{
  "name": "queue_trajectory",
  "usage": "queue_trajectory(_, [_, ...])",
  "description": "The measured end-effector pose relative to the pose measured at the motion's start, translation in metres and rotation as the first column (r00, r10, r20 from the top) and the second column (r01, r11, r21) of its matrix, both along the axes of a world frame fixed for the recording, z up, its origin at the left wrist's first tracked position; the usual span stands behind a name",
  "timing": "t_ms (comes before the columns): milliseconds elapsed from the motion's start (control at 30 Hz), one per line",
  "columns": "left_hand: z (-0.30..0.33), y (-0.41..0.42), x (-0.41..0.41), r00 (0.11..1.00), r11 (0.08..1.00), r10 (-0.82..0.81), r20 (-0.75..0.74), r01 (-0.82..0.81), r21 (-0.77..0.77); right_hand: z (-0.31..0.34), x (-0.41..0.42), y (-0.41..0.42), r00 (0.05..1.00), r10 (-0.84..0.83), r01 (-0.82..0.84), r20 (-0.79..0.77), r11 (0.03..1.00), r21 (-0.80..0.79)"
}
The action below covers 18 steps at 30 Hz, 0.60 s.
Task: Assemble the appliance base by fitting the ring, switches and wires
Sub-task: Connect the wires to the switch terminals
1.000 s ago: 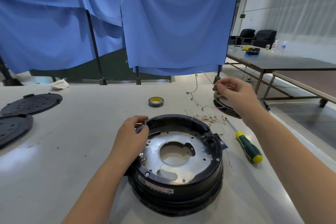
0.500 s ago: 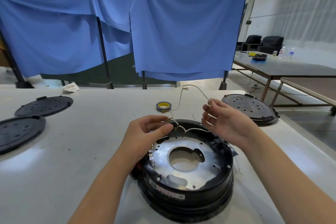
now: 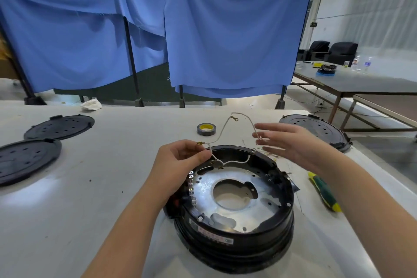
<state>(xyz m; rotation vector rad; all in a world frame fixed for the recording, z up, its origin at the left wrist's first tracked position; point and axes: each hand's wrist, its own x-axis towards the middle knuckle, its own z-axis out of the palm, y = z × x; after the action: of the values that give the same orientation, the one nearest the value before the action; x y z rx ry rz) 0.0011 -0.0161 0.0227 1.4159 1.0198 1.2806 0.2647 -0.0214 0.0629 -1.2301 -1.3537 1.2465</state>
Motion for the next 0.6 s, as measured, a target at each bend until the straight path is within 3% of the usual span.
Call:
queue_trajectory(67, [0.002, -0.001, -0.001, 1.000, 0.999, 0.005, -0.019, -0.004, 0.052, 0.008, 0.000, -0.003, 0.945, -0.188, 0.147, 0.269, 0.975, 0.165])
queue_trajectory(133, [0.004, -0.002, -0.001, 0.999, 0.994, 0.015, -0.052, -0.009, 0.104, 0.016, -0.005, -0.006, 0.878, -0.355, 0.224, 0.320, 0.897, 0.382])
queue_trajectory(200, [0.005, -0.004, 0.000, 0.996, 0.991, 0.015, -0.090, -0.003, 0.134, 0.023, -0.014, -0.010, 0.859, -0.374, 0.166, 0.351, 0.850, 0.499])
queue_trajectory(300, [0.007, -0.008, 0.002, 0.992, 0.987, -0.013, -0.124, 0.033, 0.157, 0.028, -0.035, -0.013, 0.855, -0.196, -0.029, 0.479, 0.906, 0.423])
queue_trajectory(367, [0.008, -0.009, 0.002, 0.993, 0.986, -0.003, -0.114, 0.022, 0.166, 0.030, -0.048, -0.014, 0.875, -0.058, -0.119, 0.480, 0.936, 0.331])
queue_trajectory(500, [0.010, -0.008, -0.002, 0.998, 0.991, 0.016, -0.055, -0.008, 0.133, 0.036, -0.057, -0.015, 0.934, 0.020, -0.124, 0.357, 0.955, 0.269])
queue_trajectory(600, [0.010, -0.008, -0.002, 0.996, 0.989, 0.034, -0.083, -0.021, 0.147, 0.035, -0.058, -0.017, 0.870, 0.109, -0.216, 0.480, 0.961, 0.173])
